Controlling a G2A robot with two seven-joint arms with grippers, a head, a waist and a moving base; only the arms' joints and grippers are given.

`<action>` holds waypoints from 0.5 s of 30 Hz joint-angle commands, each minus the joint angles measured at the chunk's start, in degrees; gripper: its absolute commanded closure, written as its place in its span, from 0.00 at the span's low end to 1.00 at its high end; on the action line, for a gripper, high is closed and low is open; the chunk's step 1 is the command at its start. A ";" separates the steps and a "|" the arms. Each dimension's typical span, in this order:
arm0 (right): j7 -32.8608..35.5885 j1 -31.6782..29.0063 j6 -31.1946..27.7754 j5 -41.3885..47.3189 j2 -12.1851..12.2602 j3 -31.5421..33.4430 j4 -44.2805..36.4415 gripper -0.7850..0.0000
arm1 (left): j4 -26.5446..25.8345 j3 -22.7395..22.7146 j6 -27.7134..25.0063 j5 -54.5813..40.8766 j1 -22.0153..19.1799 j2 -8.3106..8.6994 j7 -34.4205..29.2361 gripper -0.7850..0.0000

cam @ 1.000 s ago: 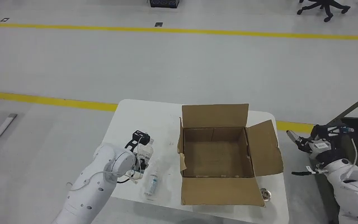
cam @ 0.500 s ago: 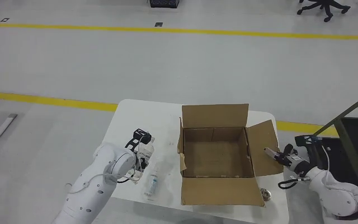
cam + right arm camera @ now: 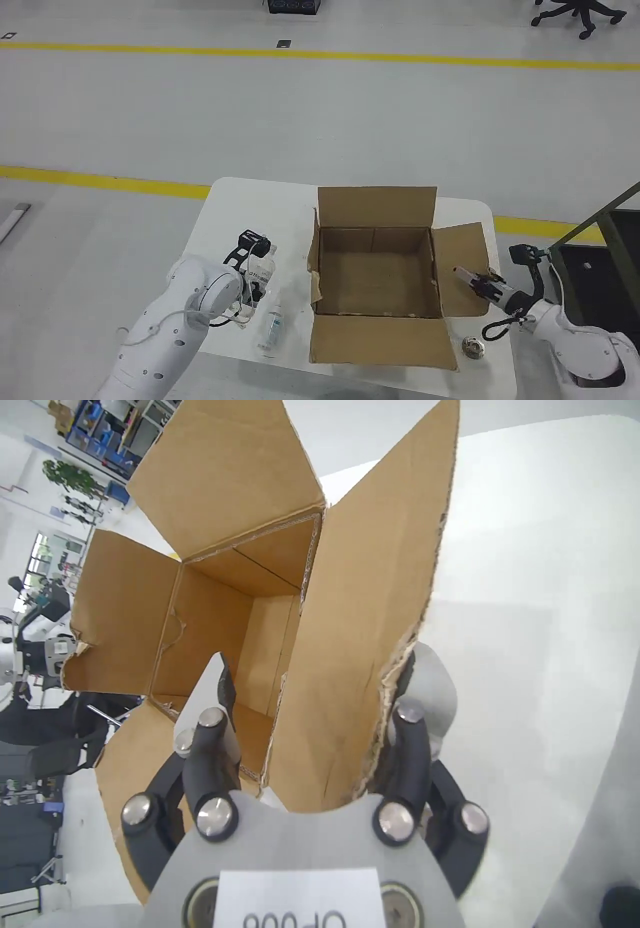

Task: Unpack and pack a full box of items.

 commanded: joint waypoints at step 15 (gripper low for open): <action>-4.22 0.30 5.95 9.27 0.02 0.49 0.25 1.00 | 0.21 -0.86 0.04 -0.38 -0.09 0.03 2.41 1.00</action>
